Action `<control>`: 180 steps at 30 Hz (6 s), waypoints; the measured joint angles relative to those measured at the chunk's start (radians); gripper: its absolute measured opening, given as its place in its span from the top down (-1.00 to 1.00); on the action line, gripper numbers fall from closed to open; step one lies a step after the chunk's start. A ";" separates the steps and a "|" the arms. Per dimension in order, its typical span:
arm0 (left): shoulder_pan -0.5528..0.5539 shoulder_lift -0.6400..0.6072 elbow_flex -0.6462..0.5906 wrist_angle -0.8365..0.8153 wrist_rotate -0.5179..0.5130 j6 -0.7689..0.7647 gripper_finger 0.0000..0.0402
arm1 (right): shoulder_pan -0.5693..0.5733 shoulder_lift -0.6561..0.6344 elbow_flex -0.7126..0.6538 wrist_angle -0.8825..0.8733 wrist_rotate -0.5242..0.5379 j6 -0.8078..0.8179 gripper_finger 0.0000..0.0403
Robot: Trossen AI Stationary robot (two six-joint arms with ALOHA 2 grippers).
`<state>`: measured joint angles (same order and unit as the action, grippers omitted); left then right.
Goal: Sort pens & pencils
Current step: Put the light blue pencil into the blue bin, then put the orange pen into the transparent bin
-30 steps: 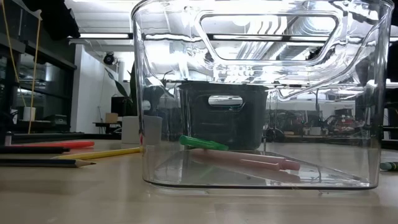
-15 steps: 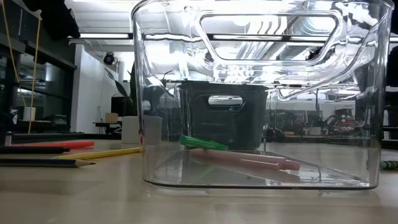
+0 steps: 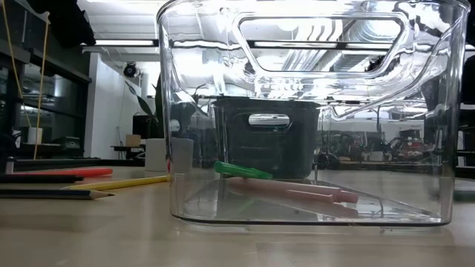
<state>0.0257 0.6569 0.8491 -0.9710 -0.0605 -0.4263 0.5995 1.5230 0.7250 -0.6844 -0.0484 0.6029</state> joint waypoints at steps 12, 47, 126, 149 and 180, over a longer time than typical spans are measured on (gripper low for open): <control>0.000 0.000 0.000 0.000 0.000 0.000 0.28 | 0.000 0.001 0.000 0.002 -0.002 0.010 0.90; 0.000 0.000 0.000 -0.006 0.020 0.013 0.28 | -0.042 0.003 0.095 -0.044 -0.005 0.055 0.98; 0.000 -0.001 0.000 -0.061 0.215 0.391 0.28 | -0.877 0.247 0.777 0.000 0.084 0.229 0.98; 0.000 -0.001 0.000 -0.061 0.229 0.479 0.28 | -0.875 0.267 0.777 -0.097 0.092 0.340 0.98; 0.000 -0.001 0.000 -0.062 0.229 0.483 0.28 | -0.876 0.266 0.777 -0.091 0.059 0.327 0.68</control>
<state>0.0254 0.6563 0.8490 -1.0328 0.1688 0.0563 -0.2763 1.7889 1.5021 -0.7757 0.0105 0.9299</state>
